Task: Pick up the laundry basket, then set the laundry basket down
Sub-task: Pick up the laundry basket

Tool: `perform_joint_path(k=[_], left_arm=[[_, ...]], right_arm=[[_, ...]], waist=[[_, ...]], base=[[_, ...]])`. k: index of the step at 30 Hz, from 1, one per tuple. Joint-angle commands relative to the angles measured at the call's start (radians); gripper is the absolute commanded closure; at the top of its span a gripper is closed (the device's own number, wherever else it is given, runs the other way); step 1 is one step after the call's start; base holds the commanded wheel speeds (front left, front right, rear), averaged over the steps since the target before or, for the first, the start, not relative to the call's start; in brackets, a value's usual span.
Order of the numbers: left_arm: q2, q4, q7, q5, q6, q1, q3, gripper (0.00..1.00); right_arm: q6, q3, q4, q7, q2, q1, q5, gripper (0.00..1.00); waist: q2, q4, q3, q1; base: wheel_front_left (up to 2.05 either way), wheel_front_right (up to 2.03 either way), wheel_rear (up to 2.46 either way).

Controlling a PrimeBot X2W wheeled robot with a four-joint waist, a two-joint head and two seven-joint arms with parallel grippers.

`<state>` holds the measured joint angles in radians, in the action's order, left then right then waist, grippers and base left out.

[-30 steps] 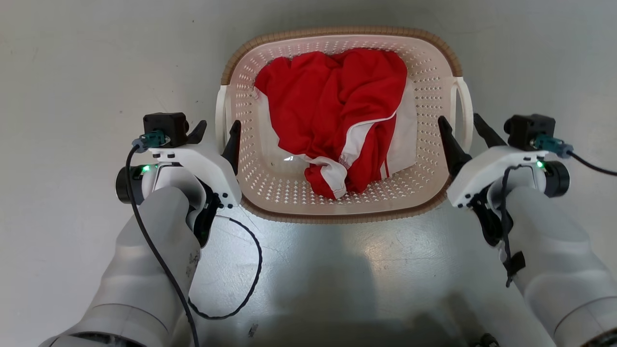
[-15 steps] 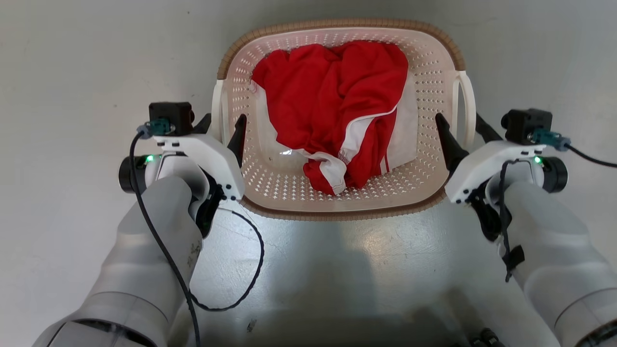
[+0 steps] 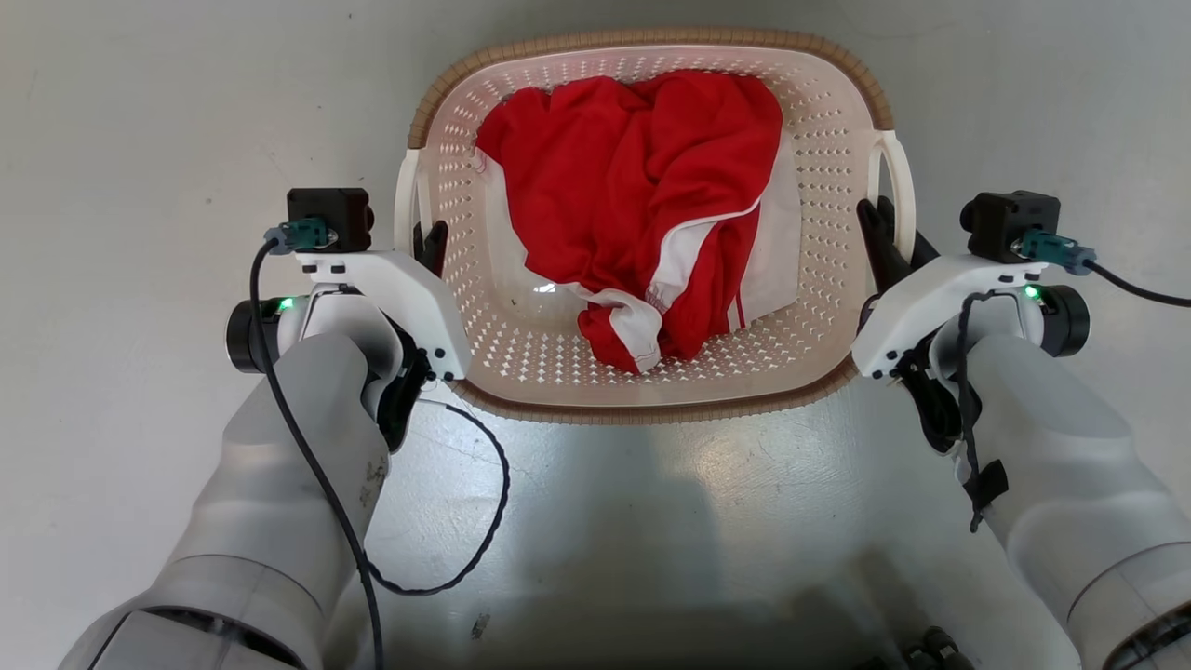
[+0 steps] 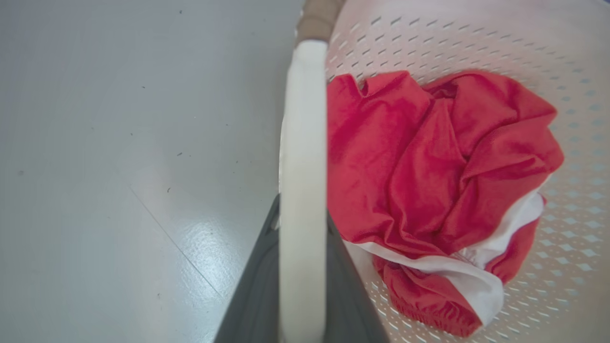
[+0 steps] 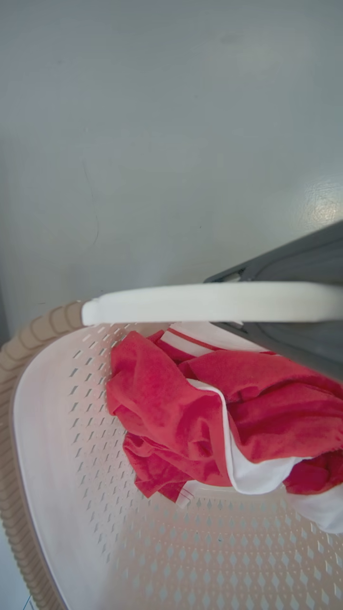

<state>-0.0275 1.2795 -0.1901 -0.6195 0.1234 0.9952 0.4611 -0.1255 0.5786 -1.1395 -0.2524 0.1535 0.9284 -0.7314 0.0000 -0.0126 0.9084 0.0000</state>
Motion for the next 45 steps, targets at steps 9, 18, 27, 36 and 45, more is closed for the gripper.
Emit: perform_joint_path(k=[9,18,27,36,45], left_arm=[[-0.023,0.001,0.011,-0.041,0.007,-0.022,0.023,1.00],[-0.023,0.003,0.045,-0.077,0.007,-0.084,0.072,1.00],[-0.023,0.005,0.093,-0.134,0.007,-0.190,0.101,1.00],[-0.023,0.008,0.132,-0.183,0.007,-0.306,0.117,1.00],[-0.023,0.005,0.186,-0.206,0.007,-0.388,0.170,1.00]], right_arm=[[-0.005,0.044,0.001,-0.009,-0.002,-0.045,-0.041,1.00],[-0.005,0.115,-0.022,0.008,-0.022,-0.091,-0.098,1.00],[-0.005,0.193,-0.017,0.077,-0.031,-0.172,-0.196,1.00],[-0.005,0.266,-0.015,0.128,-0.044,-0.254,-0.270,1.00],[-0.005,0.323,-0.025,0.172,-0.055,-0.322,-0.331,1.00]], waist=[[0.0000,0.000,-0.037,0.0000],[0.0000,-0.010,-0.166,0.0000],[0.0000,-0.035,-0.367,0.0000],[0.0000,-0.049,-0.570,0.0000],[0.0000,-0.047,-0.728,0.0000]], base=[[0.00,0.00,0.00],[0.00,0.00,0.00],[0.00,0.00,0.00],[0.00,0.00,0.00],[0.00,0.00,0.00]])
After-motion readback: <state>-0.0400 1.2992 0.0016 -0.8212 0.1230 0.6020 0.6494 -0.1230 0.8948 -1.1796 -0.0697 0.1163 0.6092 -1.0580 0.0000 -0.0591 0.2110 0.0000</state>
